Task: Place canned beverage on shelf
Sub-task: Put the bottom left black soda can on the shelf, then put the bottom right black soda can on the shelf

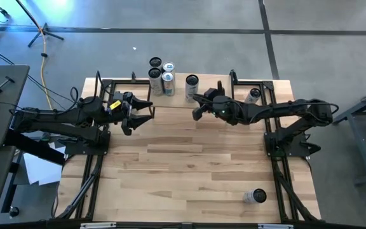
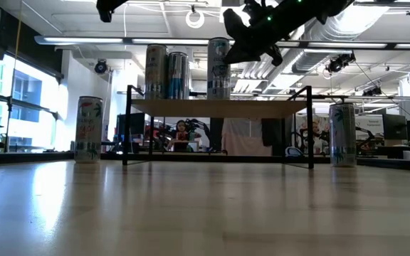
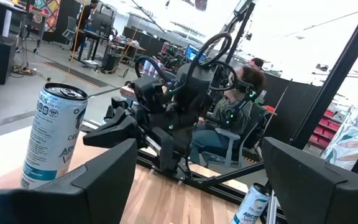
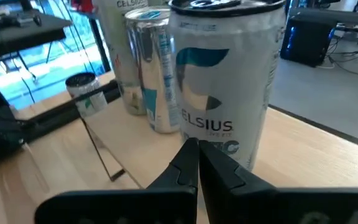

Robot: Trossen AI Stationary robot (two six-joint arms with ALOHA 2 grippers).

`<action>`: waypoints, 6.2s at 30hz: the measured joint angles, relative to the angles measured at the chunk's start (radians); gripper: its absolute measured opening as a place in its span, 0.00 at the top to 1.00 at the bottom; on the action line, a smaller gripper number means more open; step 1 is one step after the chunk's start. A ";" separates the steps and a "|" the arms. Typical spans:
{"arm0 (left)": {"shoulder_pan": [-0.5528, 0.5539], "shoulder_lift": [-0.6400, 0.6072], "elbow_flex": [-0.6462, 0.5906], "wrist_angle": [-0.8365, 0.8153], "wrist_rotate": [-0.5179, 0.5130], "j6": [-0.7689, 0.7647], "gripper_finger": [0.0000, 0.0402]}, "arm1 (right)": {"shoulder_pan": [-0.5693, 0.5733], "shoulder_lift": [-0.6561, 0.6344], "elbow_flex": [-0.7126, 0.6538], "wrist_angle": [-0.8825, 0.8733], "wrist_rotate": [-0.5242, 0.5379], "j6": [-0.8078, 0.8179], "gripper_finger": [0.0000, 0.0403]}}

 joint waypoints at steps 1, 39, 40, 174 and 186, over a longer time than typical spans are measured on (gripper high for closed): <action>0.000 0.000 0.000 0.000 0.000 0.000 0.22 | 0.000 0.000 0.001 -0.009 -0.003 -0.001 1.00; 0.000 0.000 0.000 -0.006 -0.011 -0.026 0.22 | -0.140 0.135 0.001 0.164 -0.114 -0.061 1.00; 0.000 0.000 0.000 -0.006 -0.011 -0.026 0.22 | -0.146 0.135 0.001 0.164 -0.128 -0.062 1.00; 0.001 0.000 0.000 -0.006 -0.081 0.010 0.22 | -0.246 0.208 0.189 0.109 -0.363 -0.162 1.00; 0.001 0.000 0.000 -0.006 -0.081 0.043 0.22 | -0.229 -0.059 0.189 -0.209 -0.401 -0.244 1.00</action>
